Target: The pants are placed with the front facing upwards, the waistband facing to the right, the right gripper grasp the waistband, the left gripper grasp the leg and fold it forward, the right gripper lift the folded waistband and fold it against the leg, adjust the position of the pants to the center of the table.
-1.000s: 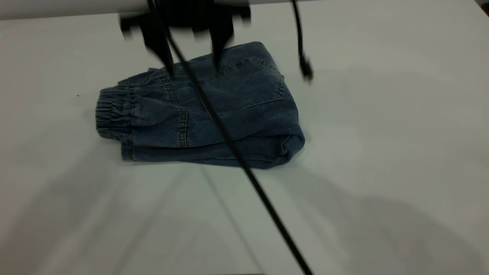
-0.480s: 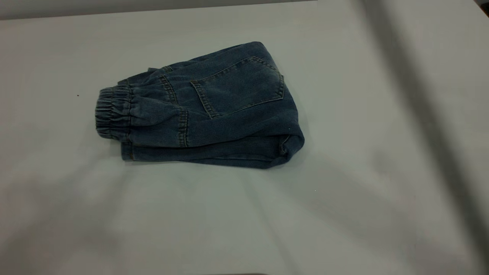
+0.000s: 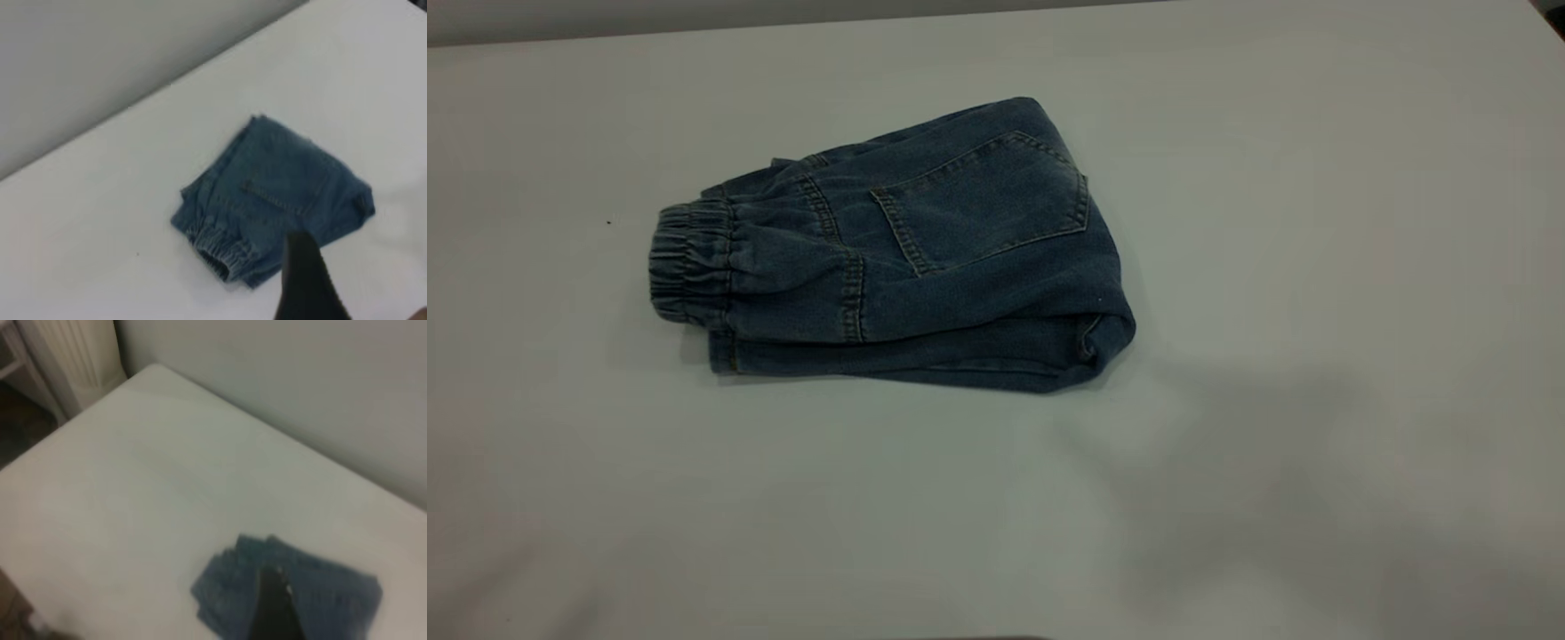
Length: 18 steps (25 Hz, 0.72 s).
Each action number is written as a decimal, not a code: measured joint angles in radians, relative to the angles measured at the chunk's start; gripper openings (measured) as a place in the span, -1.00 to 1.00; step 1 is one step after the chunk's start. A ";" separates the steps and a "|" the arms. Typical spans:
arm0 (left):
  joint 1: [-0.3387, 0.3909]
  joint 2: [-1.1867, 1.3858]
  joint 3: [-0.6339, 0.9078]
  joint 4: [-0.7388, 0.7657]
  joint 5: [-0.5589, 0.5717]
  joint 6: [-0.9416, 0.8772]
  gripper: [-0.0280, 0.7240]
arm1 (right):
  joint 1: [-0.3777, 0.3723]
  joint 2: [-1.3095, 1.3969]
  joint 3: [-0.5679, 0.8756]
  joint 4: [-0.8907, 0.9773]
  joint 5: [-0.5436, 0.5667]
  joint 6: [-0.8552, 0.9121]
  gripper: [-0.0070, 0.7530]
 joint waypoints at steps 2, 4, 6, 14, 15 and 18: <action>0.000 -0.011 0.012 0.002 0.000 -0.018 0.11 | 0.000 -0.085 0.137 0.000 0.000 -0.014 0.18; 0.000 -0.029 0.057 0.002 0.000 -0.030 0.11 | 0.000 -0.177 0.284 -0.001 -0.001 -0.023 0.17; 0.000 -0.047 0.134 0.002 0.000 -0.038 0.11 | 0.000 -0.254 0.459 -0.002 -0.001 -0.024 0.13; 0.000 -0.127 0.518 0.002 0.000 -0.058 0.11 | 0.000 -0.530 1.054 -0.014 -0.009 0.005 0.03; 0.000 -0.141 0.558 0.002 0.000 -0.059 0.11 | 0.000 -0.565 1.119 -0.014 -0.015 0.019 0.03; 0.000 -0.190 0.684 0.002 -0.006 -0.065 0.11 | 0.000 -0.676 1.289 -0.012 -0.065 0.048 0.03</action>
